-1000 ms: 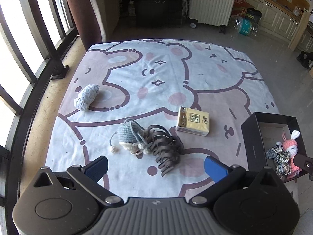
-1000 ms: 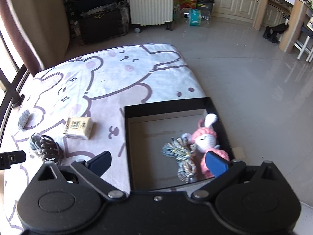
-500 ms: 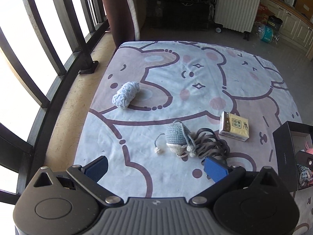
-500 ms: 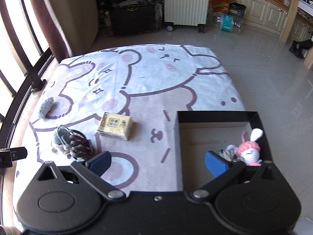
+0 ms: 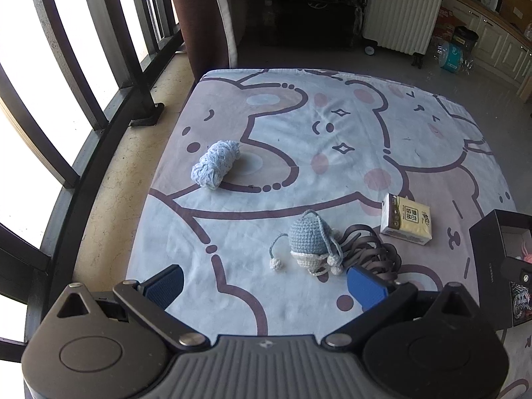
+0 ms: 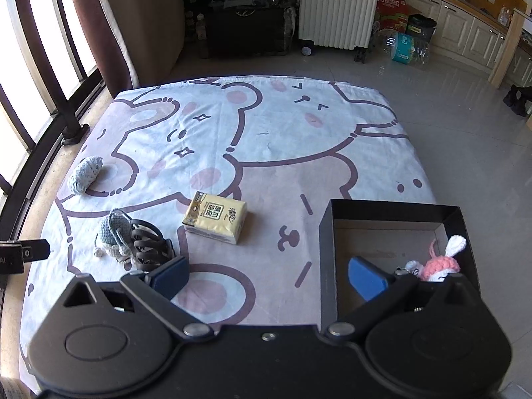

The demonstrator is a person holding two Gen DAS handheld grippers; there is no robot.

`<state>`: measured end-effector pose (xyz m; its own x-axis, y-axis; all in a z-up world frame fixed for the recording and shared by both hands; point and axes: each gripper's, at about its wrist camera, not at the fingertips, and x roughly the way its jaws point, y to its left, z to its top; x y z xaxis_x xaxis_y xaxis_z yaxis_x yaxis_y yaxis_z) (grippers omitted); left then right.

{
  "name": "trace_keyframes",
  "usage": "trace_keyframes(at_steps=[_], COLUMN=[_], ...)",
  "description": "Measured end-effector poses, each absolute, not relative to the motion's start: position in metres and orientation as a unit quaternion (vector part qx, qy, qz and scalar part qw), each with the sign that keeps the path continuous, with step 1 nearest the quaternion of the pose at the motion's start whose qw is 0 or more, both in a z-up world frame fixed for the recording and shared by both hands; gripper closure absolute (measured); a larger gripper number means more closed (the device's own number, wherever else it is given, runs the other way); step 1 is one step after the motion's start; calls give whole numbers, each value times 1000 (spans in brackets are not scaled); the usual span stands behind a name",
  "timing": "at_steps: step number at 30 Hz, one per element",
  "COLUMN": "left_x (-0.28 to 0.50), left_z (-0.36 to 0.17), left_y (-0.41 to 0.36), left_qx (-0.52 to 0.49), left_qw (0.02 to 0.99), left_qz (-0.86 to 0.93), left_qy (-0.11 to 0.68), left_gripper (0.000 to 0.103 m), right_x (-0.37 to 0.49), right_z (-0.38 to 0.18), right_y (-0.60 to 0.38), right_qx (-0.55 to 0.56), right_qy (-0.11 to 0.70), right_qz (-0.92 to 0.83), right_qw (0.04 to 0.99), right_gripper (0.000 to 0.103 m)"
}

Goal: Organize objects

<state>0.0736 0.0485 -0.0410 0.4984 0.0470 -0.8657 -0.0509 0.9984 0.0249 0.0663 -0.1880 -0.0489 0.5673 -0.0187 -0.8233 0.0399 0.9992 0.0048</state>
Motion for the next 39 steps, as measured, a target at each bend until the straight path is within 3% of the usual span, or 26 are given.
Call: trace_keyframes(at_steps=[23, 39], left_x=[85, 102], left_z=[-52, -68], left_y=[67, 93], left_qx=[-19, -51], left_qw=[864, 866], left_qz=[28, 40], left_qy=[502, 495], left_gripper=[0, 0], right_x=[82, 111], right_z=[-58, -87], right_y=[-175, -161], right_qx=[25, 106], right_qy=[472, 497], right_qz=[-8, 9], right_qw=[881, 861], right_gripper=[0, 0])
